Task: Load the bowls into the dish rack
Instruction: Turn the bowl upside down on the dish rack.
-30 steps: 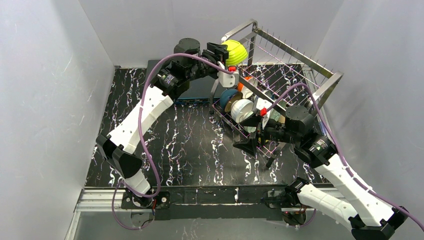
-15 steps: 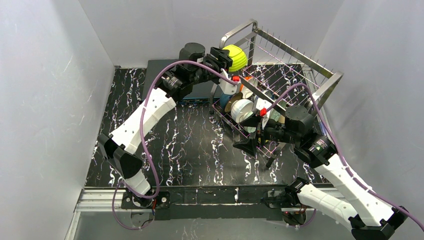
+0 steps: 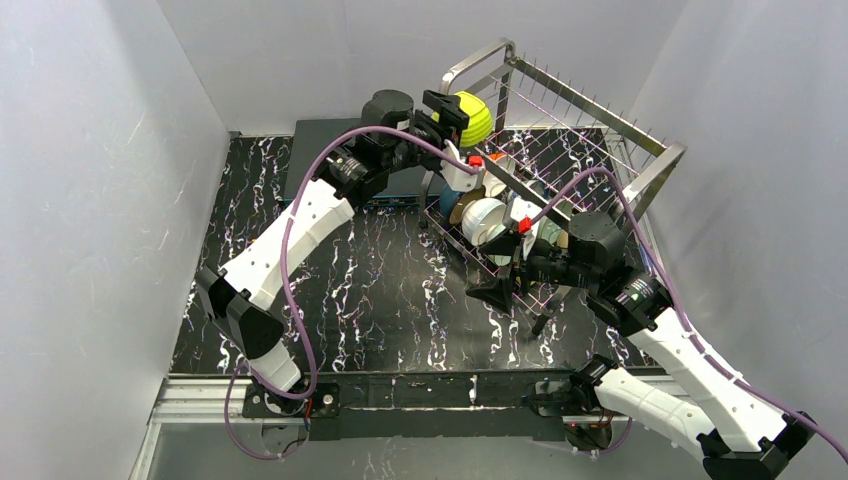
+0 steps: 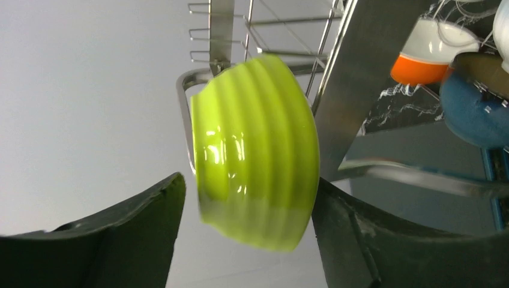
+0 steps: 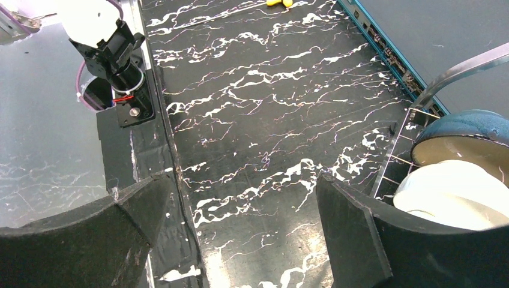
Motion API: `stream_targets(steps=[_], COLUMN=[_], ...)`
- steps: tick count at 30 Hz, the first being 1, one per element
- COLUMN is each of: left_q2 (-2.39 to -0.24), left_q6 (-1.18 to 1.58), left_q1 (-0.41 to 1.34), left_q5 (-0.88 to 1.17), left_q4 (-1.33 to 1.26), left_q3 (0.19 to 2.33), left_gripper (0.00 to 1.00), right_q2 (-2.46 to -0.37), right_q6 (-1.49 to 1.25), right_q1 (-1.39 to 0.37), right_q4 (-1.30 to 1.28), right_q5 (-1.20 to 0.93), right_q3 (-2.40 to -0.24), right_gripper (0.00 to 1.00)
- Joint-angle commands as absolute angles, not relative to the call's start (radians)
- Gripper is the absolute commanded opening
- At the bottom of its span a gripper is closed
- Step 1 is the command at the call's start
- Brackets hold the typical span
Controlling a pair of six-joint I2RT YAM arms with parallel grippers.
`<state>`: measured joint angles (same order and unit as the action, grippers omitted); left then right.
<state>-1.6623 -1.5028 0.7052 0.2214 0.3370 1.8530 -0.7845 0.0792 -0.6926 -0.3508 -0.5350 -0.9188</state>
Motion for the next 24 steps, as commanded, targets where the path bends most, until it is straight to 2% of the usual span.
stream_targets(steps=[1,6,11,18,24], left_q2=[-1.641,-1.605,-1.564,-1.494,-1.466], left_q6=[-1.505,-1.501,-1.479,-1.392,-1.316], left_q1=[0.721,0.720,0.721,0.721,0.721], left_q5=[0.223,0.216,0.200,0.182,0.175], left_q4=[0.244,0.199,0.169,0.035,-0.057], left_q3=[1.799,1.738,1.685,1.590,1.591], left_gripper=[0.81,0.87,0.98,0.98,0.98], right_q2=[-0.773,-0.778,-0.779,-0.784,-0.786], right_q6=[0.083,0.076,0.071,0.055,0.042], right_q1=[-0.687,-0.687,-0.689,-0.688,-0.688], right_q4=[-0.327,-0.318,-0.313,-0.298,-0.288], right_q5=[-0.545,-0.551,-0.551,-0.554,-0.558], right_q3=[-0.920,-0.920,-0.920,-0.919,-0.917], right_gripper=[0.99,0.99,0.99,0.99,0.99])
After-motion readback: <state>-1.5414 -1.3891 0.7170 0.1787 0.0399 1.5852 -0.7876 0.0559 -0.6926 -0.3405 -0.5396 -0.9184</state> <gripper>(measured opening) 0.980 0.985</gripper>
